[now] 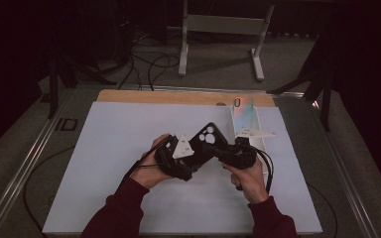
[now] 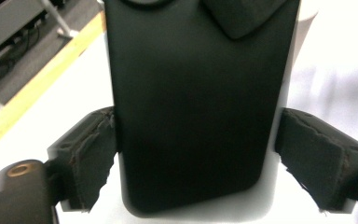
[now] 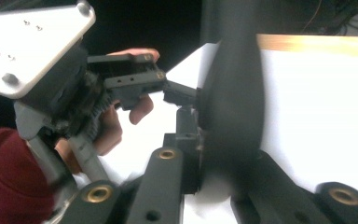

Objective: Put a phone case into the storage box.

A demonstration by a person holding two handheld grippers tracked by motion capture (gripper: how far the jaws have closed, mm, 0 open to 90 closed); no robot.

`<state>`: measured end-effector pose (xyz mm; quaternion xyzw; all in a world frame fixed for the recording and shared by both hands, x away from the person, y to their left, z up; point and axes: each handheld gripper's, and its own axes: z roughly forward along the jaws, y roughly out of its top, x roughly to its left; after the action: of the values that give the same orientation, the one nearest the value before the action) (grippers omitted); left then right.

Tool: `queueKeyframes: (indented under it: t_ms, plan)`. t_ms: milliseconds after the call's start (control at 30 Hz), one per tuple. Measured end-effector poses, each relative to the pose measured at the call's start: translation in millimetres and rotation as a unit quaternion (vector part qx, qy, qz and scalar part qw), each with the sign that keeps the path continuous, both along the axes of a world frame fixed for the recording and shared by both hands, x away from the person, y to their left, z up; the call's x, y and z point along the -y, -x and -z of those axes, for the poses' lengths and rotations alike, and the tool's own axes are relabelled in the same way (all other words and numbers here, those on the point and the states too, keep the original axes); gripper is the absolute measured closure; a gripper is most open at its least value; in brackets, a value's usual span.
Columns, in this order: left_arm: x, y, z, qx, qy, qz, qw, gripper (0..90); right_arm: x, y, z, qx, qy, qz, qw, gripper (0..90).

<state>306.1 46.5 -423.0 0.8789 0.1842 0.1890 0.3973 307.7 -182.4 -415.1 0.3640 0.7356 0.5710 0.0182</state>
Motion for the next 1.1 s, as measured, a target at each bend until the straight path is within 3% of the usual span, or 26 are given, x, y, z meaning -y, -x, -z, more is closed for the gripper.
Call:
queueKeyframes:
  t_ms: [33,167,467,900,1100]
  plan:
    - [-1.3,-1.0,-0.4,-0.006,0.008,0.002,0.9999,24.9,-1.1,1.0,-0.2,0.009,0.013,0.006,0.9999,85.5]
    - [-2.7,-1.7,-0.7,-0.017,0.01,0.003,0.9998,18.6,0.4,1.7,-1.7,0.016,0.018,0.007,0.9997,85.7]
    - [-8.1,-5.2,-4.6,-0.039,0.037,-0.002,0.9986,7.9,8.8,1.7,-8.7,0.033,0.021,0.006,0.9992,85.7]
    - [-6.8,-7.0,-2.9,-0.069,0.049,0.017,0.9963,2.3,12.0,4.3,-16.4,0.047,0.026,-0.012,0.9985,85.7]
    - [-6.6,-7.1,-1.5,-0.081,0.058,0.041,0.9942,4.9,9.0,6.8,-21.9,0.061,0.027,-0.039,0.997,85.7]
